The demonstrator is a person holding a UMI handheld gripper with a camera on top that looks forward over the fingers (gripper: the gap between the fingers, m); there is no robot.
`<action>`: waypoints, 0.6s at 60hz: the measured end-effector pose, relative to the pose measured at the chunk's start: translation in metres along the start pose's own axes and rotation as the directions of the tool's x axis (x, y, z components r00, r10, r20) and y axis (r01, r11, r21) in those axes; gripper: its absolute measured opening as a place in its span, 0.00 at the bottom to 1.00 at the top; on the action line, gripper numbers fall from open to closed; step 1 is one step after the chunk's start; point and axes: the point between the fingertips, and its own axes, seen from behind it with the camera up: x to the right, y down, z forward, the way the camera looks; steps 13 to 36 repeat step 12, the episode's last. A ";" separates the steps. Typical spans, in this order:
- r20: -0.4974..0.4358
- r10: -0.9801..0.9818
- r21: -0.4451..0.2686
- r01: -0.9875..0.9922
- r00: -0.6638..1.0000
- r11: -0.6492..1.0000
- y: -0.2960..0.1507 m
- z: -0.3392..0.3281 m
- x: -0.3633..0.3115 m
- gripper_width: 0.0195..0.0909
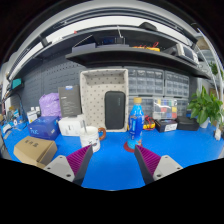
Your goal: Pour water
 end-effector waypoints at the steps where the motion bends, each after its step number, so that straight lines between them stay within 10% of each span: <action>1: 0.002 -0.002 -0.002 0.002 1.000 1.000 0.000 -0.001 -0.001 0.93; 36: 0.026 0.010 -0.020 -0.009 1.000 1.000 -0.002 -0.007 -0.015 0.93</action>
